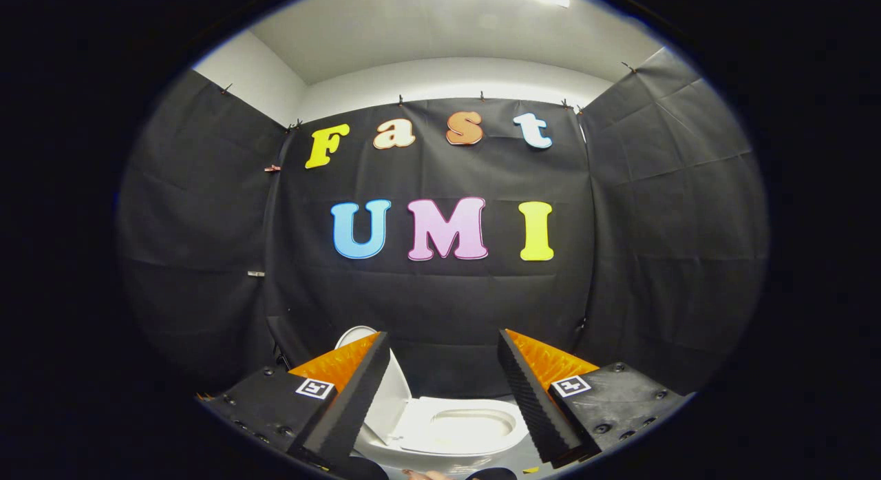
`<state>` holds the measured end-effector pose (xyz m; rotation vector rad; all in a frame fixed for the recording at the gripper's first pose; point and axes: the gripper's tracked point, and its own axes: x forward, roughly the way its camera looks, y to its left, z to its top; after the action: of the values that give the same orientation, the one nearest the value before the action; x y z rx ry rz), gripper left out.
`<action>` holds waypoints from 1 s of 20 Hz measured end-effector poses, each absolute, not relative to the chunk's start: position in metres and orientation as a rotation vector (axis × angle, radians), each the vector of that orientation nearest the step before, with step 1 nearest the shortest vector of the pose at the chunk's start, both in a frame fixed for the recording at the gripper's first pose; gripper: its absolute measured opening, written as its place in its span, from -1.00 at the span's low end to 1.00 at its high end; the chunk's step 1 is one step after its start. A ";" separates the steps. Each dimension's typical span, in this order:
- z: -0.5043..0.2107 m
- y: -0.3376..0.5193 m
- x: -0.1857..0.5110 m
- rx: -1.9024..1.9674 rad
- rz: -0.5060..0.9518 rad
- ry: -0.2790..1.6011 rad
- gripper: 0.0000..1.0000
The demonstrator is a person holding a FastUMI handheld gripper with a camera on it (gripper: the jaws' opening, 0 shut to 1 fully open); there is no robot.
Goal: Open the toilet lid.
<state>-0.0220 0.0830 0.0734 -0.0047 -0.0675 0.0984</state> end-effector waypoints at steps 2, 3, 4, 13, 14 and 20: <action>0.073 0.083 -0.022 -0.005 0.097 -0.065 0.98; 0.073 0.082 -0.020 -0.003 0.097 -0.063 0.98; 0.072 0.082 -0.020 -0.003 0.096 -0.061 0.97; 0.075 0.082 -0.021 -0.003 0.084 -0.071 0.97; 0.076 0.082 -0.021 0.001 0.083 -0.071 0.97; 0.076 0.081 -0.022 0.014 0.081 -0.069 0.97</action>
<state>-0.0221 0.0808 0.0760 0.0141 -0.0691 0.0806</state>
